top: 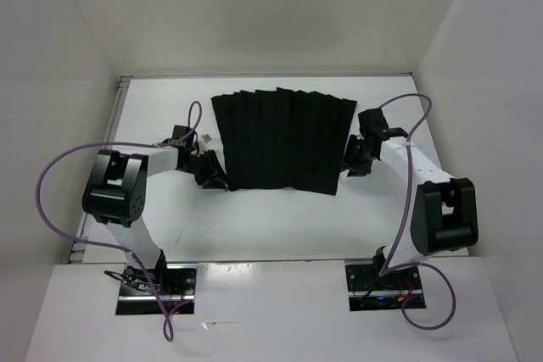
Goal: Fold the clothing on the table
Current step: Fold the skirt
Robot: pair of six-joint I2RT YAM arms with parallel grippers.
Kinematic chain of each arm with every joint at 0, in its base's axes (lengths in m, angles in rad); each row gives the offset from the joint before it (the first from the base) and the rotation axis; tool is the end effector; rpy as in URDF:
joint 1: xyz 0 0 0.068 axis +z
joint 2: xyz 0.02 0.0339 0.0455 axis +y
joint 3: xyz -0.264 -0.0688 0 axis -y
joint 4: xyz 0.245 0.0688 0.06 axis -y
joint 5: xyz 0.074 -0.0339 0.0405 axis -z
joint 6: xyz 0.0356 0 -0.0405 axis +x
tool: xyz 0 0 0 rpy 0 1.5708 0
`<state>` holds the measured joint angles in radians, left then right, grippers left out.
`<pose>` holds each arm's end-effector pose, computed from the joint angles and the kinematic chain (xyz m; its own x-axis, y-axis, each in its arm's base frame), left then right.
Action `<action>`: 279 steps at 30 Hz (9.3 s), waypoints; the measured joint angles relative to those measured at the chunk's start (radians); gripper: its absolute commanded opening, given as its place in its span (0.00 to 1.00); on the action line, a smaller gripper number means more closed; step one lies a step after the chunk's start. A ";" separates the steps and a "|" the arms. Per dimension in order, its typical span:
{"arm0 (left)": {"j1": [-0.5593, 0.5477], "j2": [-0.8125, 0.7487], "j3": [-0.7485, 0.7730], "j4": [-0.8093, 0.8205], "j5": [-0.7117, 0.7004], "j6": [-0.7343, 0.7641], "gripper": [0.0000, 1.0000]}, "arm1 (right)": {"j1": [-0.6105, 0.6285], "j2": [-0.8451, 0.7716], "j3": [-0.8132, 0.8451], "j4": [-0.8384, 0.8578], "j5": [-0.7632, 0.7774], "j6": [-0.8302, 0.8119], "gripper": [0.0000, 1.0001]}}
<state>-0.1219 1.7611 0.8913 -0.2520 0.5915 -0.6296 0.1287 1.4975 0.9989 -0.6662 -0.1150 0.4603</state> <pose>0.3140 -0.0585 0.1309 -0.9236 -0.3793 -0.0550 -0.2508 0.7067 -0.6616 0.2848 0.0410 0.2119 -0.8929 0.3294 -0.3070 0.2502 0.9298 0.2699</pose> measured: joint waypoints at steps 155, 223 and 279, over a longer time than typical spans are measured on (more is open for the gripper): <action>0.305 0.081 0.537 -0.140 0.221 0.079 0.03 | 0.243 -0.055 0.187 0.118 -0.196 -0.105 0.00; 0.133 0.067 0.536 -0.165 -0.077 0.183 0.48 | 0.006 0.557 0.333 0.214 -0.533 -0.166 0.00; -0.479 0.758 1.322 -0.376 -0.331 0.127 0.00 | -0.040 0.152 0.361 -0.102 -0.301 -0.135 0.00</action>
<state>-0.6006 2.5195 2.2131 -0.6281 0.2604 -0.5022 0.0891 1.6493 1.3602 -0.7685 -0.4164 0.3248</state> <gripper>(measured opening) 0.000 0.012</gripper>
